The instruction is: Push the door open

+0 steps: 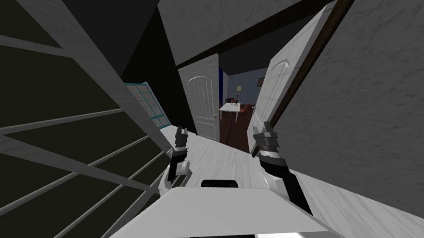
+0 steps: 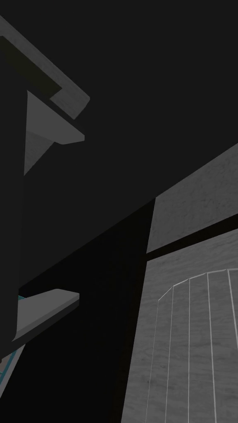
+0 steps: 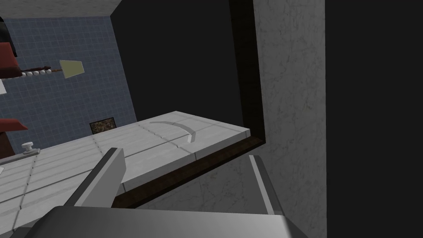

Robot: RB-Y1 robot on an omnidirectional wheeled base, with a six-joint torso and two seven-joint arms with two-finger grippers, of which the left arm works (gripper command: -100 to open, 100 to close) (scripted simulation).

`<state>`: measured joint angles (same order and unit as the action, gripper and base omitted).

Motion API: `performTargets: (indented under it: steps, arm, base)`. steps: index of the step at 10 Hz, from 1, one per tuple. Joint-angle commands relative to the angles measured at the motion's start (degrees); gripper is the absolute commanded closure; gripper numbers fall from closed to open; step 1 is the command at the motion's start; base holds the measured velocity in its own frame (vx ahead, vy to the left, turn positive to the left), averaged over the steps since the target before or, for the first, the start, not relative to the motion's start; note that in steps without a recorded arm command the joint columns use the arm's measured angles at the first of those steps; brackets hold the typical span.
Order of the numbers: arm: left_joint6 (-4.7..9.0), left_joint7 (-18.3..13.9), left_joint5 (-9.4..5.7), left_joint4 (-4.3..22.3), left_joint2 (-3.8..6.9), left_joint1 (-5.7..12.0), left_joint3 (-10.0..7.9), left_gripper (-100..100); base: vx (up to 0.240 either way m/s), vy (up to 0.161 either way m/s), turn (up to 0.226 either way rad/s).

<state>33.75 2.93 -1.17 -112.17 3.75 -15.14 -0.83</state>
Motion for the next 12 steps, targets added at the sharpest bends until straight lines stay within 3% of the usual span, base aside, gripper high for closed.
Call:
performTargets:
  steps: [1,2,5,6,8,9,11,12]
  arm:
    - [-0.49,-0.47,-0.26,2.86,0.41,1.87,0.08,-100]
    - [-0.49,-0.47,-0.26,2.98,0.41,1.87,0.08,-100]
    - [-1.02,-0.98,-0.48,8.54,0.69,5.45,0.7,-100]
    - [-1.02,-0.98,-0.48,9.2,0.69,5.45,0.7,-100]
    - [-1.38,-1.35,-0.63,13.02,0.82,7.97,1.14,-100]
    - [-1.38,-1.35,-0.63,13.59,0.82,7.97,1.14,-100]
    - [-1.76,-1.71,-0.78,17.27,0.93,10.5,1.59,-100]
    - [-1.76,-1.71,-0.78,17.99,0.93,10.5,1.59,-100]
  base:
    - [0.085,0.022,-0.065]
    - [0.071,0.014,-0.022]
    - [0.087,0.014,-0.056]
    - [0.06,0.018,-0.018]
    - [0.062,0.031,-0.058]
    - [0.053,0.022,-0.026]
    - [0.06,0.018,-0.047]
    - [0.063,0.02,-0.031]
